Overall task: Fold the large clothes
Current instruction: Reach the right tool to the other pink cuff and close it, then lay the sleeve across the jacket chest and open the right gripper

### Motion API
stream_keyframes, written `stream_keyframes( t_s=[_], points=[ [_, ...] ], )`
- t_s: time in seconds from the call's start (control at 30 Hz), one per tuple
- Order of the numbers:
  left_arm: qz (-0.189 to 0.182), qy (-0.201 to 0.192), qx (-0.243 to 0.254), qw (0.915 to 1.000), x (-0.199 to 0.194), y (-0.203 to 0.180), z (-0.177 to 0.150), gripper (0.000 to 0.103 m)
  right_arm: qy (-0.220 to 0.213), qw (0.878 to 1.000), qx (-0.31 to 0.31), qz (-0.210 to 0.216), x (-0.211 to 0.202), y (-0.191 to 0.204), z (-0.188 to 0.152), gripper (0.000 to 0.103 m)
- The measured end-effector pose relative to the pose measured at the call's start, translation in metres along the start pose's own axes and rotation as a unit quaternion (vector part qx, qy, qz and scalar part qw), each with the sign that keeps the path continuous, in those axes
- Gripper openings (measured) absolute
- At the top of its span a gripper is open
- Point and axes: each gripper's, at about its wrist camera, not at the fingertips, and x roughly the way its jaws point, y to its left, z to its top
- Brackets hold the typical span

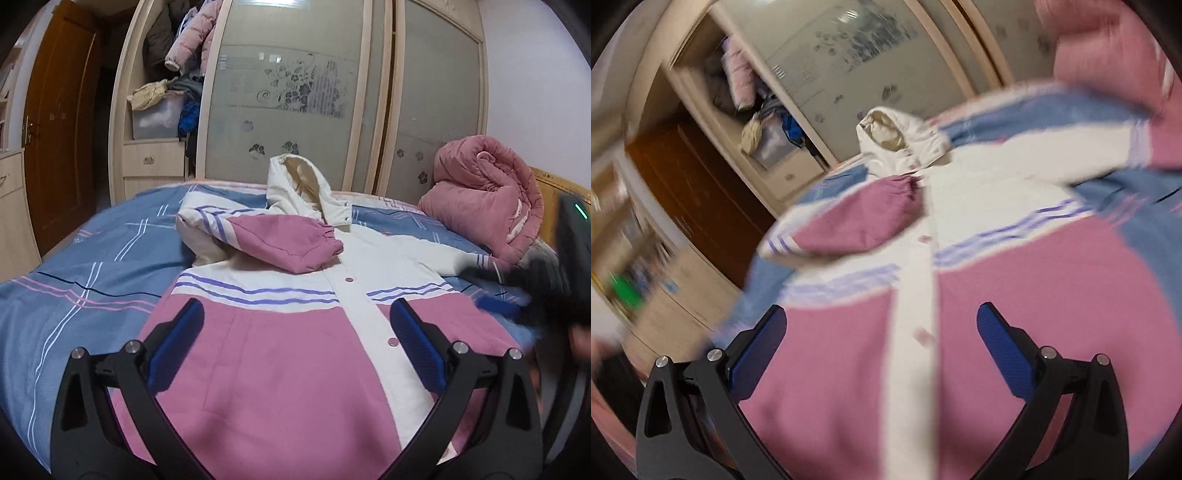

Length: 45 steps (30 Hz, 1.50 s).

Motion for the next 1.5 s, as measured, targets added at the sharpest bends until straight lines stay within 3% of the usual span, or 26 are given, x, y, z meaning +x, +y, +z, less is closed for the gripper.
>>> stream_keyframes(
  t_s=[0.07, 0.2, 0.37, 0.53, 0.63, 0.67, 0.73, 0.8, 0.93, 1.03, 1.13, 1.27, 1.5],
  points=[
    [0.0, -0.003, -0.006, 1.0, 0.0, 0.005, 0.002, 0.101, 0.03, 0.999, 0.025, 0.022, 0.038, 0.001, 0.029, 0.102],
    [-0.009, -0.015, -0.016, 0.9997, 0.002, 0.017, 0.007, 0.101, 0.083, 0.995, 0.059, 0.022, 0.121, 0.001, 0.065, 0.101],
    [0.0, -0.004, -0.029, 0.9996, 0.018, 0.029, 0.011, 0.101, 0.079, 0.989, 0.123, 0.004, 0.197, -0.016, 0.094, 0.089],
    [0.001, -0.016, -0.027, 0.9995, 0.017, 0.031, 0.017, 0.101, 0.086, 0.983, 0.161, -0.034, 0.242, -0.031, 0.108, 0.081],
    [-0.001, -0.014, -0.026, 0.9996, 0.019, 0.031, 0.018, 0.101, 0.086, 0.979, 0.183, -0.038, 0.261, -0.042, 0.111, 0.066],
    [-0.001, -0.015, -0.024, 0.9996, 0.019, 0.03, 0.018, 0.101, 0.085, 0.977, 0.193, -0.038, 0.265, -0.044, 0.111, 0.054],
    [0.001, -0.016, -0.017, 0.9997, 0.022, 0.028, 0.019, 0.101, 0.08, 0.977, 0.19, -0.047, 0.265, -0.04, 0.114, 0.03],
    [0.001, -0.014, -0.016, 0.9998, 0.024, 0.027, 0.019, 0.101, 0.073, 0.984, 0.155, -0.05, 0.26, -0.025, 0.123, 0.021],
    [-0.006, -0.018, -0.024, 0.9995, 0.023, 0.026, 0.019, 0.101, 0.004, 0.997, 0.059, -0.056, 0.213, 0.013, 0.16, 0.017],
    [-0.007, -0.021, -0.021, 0.9995, 0.021, 0.024, 0.019, 0.101, -0.07, 0.995, -0.006, -0.07, 0.161, 0.027, 0.193, 0.017],
    [-0.011, -0.018, -0.023, 0.9995, 0.022, 0.025, 0.019, 0.101, -0.099, 0.991, -0.015, -0.09, 0.124, 0.014, 0.213, 0.017],
    [-0.016, -0.014, -0.031, 0.9993, 0.023, 0.025, 0.019, 0.101, -0.089, 0.982, -0.008, -0.166, 0.108, -0.04, 0.214, 0.017],
    [-0.013, 0.007, -0.002, 0.9999, 0.031, 0.008, 0.014, 0.101, -0.02, 0.969, 0.021, -0.247, 0.153, -0.123, 0.162, 0.02]
  ],
)
